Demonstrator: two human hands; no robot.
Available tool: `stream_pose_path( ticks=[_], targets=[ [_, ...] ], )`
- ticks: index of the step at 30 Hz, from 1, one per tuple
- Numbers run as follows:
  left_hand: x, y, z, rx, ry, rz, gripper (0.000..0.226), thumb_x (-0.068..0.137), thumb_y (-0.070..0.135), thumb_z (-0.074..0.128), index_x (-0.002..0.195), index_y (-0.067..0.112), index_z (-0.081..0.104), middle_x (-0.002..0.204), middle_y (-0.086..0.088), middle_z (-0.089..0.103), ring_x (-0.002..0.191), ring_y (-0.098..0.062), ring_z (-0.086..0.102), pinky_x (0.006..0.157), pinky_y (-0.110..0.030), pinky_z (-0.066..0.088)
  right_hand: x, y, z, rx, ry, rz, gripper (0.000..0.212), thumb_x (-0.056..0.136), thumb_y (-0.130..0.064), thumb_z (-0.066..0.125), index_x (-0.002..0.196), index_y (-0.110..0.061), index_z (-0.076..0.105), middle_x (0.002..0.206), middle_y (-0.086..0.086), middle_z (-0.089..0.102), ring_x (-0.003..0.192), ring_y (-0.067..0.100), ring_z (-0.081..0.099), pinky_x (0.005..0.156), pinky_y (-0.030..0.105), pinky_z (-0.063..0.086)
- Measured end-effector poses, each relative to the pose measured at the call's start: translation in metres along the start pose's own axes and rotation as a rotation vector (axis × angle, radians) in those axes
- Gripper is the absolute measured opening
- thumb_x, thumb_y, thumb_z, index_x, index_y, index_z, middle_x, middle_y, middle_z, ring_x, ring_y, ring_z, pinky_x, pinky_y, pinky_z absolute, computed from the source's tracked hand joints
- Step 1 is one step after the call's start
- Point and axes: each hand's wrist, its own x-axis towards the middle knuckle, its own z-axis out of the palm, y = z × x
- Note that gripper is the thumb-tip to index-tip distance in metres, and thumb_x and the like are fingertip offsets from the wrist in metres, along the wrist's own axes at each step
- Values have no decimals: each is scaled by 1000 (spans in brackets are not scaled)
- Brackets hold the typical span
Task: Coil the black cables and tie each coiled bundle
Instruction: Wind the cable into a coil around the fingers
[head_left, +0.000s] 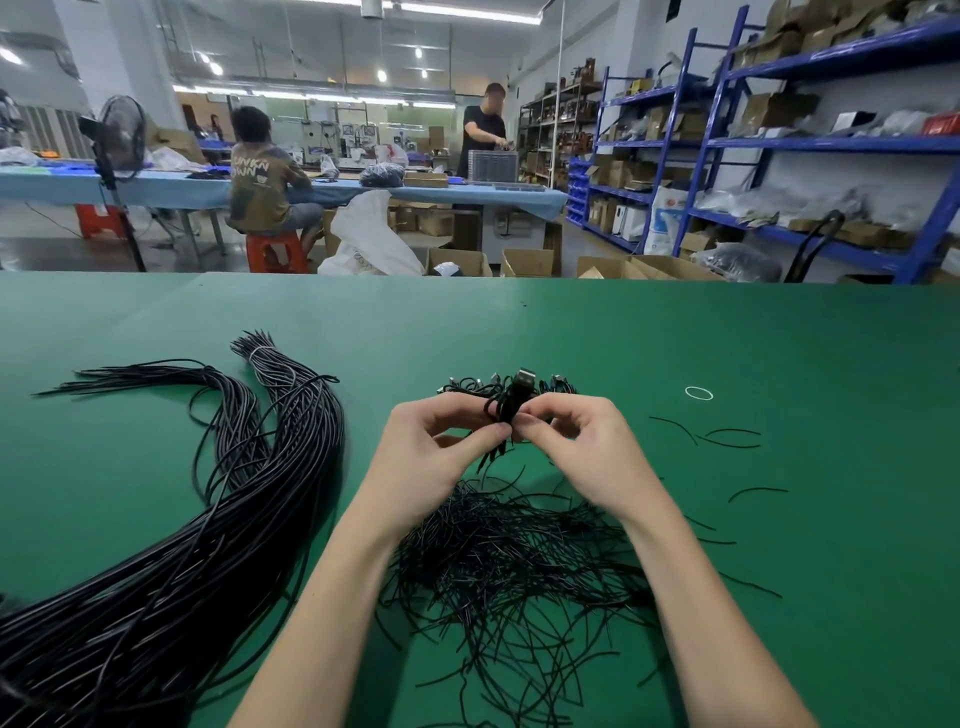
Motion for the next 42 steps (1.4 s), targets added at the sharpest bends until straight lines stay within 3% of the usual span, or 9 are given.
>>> stream_pose_path(
  ticks=[3,9,13,18,23,32,35,39,42],
  targets=[
    [-1,-2,-2,33,-15,18,14,85,13,79,95,23,79,95,2,77,94,-15,72,78,-24,55,0,0,-2,253,-123,161,29,96,-16,67,70,-25,76,63,-9,63,48,4,36,46,14,27],
    [-4,-9,-1,230,-11,41,14,83,18,81,94,27,80,94,9,75,92,-10,70,76,-31,56,4,6,3,359,-127,551,19,96,-7,60,83,-12,73,68,-2,67,45,2,41,37,13,23],
    [-3,-9,0,173,10,-5,13,84,18,80,94,25,81,95,9,77,93,-10,71,79,-27,57,3,10,2,809,-226,735,14,100,-4,52,96,-4,65,69,1,63,44,1,38,32,10,24],
    [-4,-9,5,-24,95,-208,11,84,19,79,95,18,80,91,2,79,80,-3,69,68,-17,52,-1,12,-5,237,-248,284,7,98,-21,68,101,-17,72,84,-11,73,55,7,52,46,15,36],
    [-2,-8,5,-169,119,-332,18,82,20,78,97,9,78,85,1,76,76,-3,65,71,-22,53,-3,10,-4,-183,-56,-88,7,90,-45,73,88,-40,68,88,-24,70,54,14,47,58,24,49],
    [1,2,6,-240,104,-317,44,65,35,81,100,8,78,94,-1,77,82,-3,67,70,-20,52,-5,12,12,-307,239,-330,15,95,-44,56,87,-35,64,82,-19,65,58,13,50,58,32,47],
    [2,3,12,-176,128,-283,27,76,24,81,99,11,79,96,-2,78,87,-5,69,70,-20,53,1,9,19,-101,250,-86,23,91,-33,59,72,-22,64,65,-13,59,55,7,44,53,26,37],
    [2,0,13,-56,118,-286,15,81,16,81,96,15,80,89,3,79,80,-1,68,62,-14,50,6,5,16,724,-51,677,25,94,-18,58,70,-14,60,61,-5,49,42,4,29,35,16,16],
    [0,-4,13,-115,156,-411,19,80,19,82,98,14,79,91,2,79,79,-3,69,59,-14,49,4,11,9,328,-102,513,22,98,-34,63,81,-21,69,70,-9,63,46,3,43,41,17,29]
  ],
)
